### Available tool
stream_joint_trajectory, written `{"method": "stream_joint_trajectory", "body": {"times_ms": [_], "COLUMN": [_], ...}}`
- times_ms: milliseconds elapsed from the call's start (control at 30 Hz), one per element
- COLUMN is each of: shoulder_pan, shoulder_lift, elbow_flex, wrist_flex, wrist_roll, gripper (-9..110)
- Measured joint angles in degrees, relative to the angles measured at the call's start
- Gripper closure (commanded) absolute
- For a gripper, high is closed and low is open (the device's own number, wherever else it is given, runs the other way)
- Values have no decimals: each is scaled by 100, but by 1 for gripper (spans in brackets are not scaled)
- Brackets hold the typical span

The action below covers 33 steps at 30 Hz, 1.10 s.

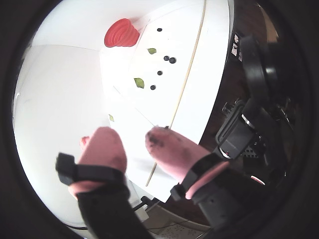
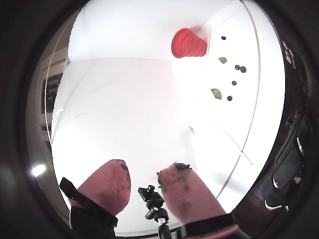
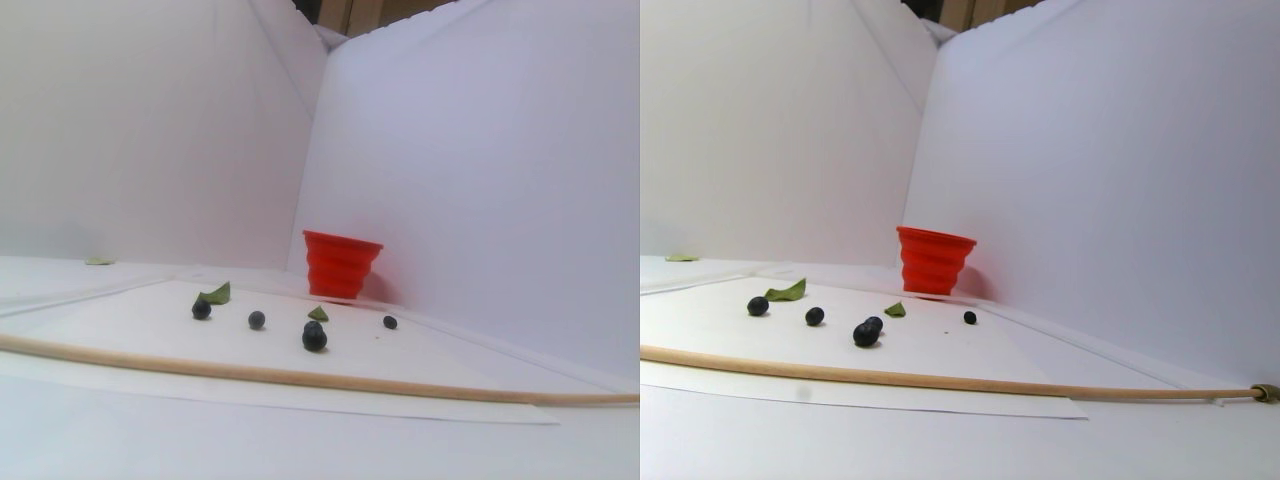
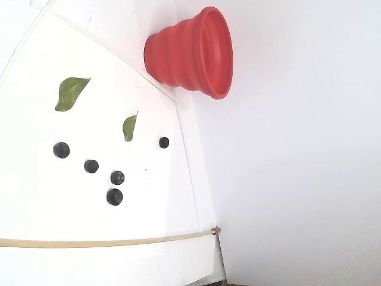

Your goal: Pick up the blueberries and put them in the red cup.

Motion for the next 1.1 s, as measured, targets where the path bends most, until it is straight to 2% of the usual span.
{"method": "stream_joint_trajectory", "body": {"times_ms": [1100], "shoulder_pan": [765], "shoulder_lift": [0], "elbow_flex": [0], "wrist_flex": [0], "wrist_roll": [-70], "gripper": [88]}}
